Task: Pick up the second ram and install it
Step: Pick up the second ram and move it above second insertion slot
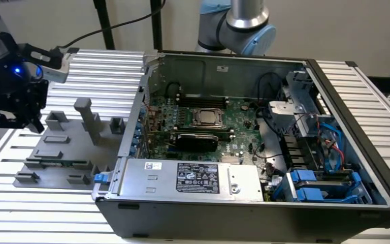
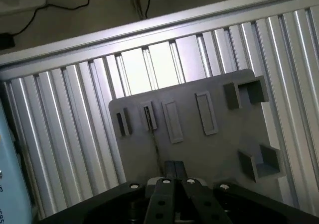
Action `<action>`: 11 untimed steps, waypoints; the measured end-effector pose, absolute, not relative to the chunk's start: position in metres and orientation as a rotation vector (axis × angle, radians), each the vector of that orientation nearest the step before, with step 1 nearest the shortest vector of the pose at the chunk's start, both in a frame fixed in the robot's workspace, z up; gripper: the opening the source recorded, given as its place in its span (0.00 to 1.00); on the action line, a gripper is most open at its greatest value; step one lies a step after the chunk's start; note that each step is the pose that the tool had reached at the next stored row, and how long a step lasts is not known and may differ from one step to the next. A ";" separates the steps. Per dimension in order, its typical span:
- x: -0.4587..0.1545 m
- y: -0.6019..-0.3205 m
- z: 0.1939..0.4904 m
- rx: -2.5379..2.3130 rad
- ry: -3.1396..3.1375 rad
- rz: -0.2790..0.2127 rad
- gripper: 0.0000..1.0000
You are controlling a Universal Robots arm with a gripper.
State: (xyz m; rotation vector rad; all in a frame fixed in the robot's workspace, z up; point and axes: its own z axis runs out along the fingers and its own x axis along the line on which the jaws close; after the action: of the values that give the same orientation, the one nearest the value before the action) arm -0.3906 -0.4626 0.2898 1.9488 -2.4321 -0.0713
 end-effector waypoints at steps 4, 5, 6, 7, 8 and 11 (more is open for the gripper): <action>-0.391 -0.463 0.287 2.036 -2.359 -0.068 0.11; -0.391 -0.463 0.287 2.057 -2.341 -0.067 0.11; -0.391 -0.463 0.286 2.079 -2.322 -0.066 0.11; -0.391 -0.463 0.286 2.100 -2.304 -0.064 0.11; -0.391 -0.463 0.285 2.121 -2.285 -0.062 0.11; -0.391 -0.463 0.284 2.165 -2.248 -0.057 0.11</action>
State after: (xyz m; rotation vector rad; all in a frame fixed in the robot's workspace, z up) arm -0.3906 -0.4628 0.2836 2.1652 -2.2475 -0.0567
